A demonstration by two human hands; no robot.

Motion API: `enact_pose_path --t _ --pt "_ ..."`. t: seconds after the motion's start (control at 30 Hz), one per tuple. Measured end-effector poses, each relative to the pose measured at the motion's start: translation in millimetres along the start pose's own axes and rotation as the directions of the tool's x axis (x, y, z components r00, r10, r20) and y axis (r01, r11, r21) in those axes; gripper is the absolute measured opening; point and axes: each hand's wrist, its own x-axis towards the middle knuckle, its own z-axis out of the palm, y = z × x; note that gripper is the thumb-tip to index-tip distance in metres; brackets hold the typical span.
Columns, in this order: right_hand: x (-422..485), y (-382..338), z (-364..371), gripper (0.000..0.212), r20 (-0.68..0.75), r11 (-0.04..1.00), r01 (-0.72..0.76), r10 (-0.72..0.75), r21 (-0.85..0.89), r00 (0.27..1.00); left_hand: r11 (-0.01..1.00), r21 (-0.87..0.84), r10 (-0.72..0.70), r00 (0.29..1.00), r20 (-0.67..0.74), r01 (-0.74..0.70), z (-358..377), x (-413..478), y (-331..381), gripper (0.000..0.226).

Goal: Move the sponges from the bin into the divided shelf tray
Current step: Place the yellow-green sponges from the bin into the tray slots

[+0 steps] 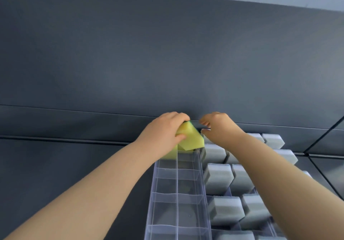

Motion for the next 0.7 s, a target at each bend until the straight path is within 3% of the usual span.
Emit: enact_pose_path --t 0.17,0.47,0.7 --pt "-14.3 10.2 1.6 0.034 0.022 0.999 -0.02 0.02 0.026 1.0 0.992 0.125 0.016 0.99 0.143 -0.034 20.8 26.6 2.1 0.045" --pt "-18.0 17.7 6.4 0.034 0.121 0.997 -0.021 0.03 -0.077 0.992 0.987 0.159 -0.027 0.98 0.195 -0.004 23.5 37.9 -10.0 0.044" --pt "-19.4 21.8 5.4 0.03 0.134 0.996 -0.028 0.04 -0.087 0.99 0.957 0.266 0.05 0.968 0.244 -0.117 39.2 47.2 4.1 0.039"
